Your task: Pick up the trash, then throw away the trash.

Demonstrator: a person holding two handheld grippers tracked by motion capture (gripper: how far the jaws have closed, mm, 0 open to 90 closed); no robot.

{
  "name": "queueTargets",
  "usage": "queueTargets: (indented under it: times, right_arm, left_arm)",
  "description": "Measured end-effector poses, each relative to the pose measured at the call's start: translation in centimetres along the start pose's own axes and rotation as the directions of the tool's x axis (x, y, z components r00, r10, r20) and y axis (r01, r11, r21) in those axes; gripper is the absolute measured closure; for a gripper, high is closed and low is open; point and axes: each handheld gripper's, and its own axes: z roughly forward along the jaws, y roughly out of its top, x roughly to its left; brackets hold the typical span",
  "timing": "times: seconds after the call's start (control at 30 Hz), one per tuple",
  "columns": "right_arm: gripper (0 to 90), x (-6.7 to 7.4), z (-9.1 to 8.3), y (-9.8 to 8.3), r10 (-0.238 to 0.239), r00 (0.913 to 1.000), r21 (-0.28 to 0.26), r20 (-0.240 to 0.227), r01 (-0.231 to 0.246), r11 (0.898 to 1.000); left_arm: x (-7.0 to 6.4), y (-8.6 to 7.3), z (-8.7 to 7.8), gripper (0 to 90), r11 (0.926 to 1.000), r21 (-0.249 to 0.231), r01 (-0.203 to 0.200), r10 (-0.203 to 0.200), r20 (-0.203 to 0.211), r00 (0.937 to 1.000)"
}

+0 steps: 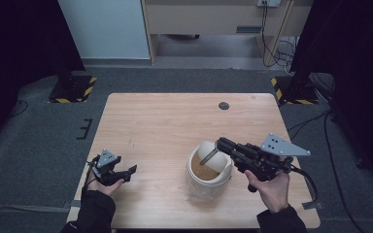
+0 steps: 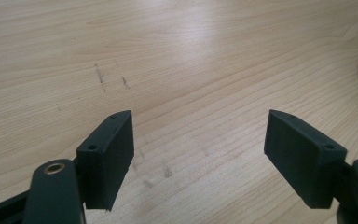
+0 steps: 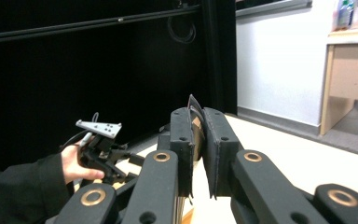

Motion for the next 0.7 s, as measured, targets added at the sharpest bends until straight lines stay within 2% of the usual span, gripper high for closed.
queueTargets:
  times: [0.37, 0.6, 0.63, 0.7]
  right_arm:
    - [83.3, 0.6, 0.9, -1.1, -0.03, 0.9996, 0.06, -0.001, 0.03, 0.998]
    - [82.4, 0.8, 1.7, -1.9, -0.063, 0.998, 0.11, 0.004, 0.062, 0.992]
    - [76.9, 0.8, 1.9, -2.1, -0.066, 0.9978, 0.116, 0.004, 0.065, 0.991]
    - [73.8, 0.9, 2.0, -2.2, -0.066, 0.9978, 0.118, 0.005, 0.065, 0.991]
  left_arm:
    - [0.1, 0.0, 0.0, 23.7, 0.9999, 0.008, 0.008, -0.008, 0.001, 1.0]
    - [0.1, 0.0, 0.1, 23.5, 0.9998, 0.015, 0.01, -0.01, 0.007, 0.9999]
    - [0.1, 0.0, 0.1, 23.4, 0.9999, 0.013, 0.01, -0.01, 0.005, 0.9999]
    - [0.1, 0.0, 0.1, 23.4, 0.9999, 0.014, 0.007, -0.007, 0.002, 1.0]
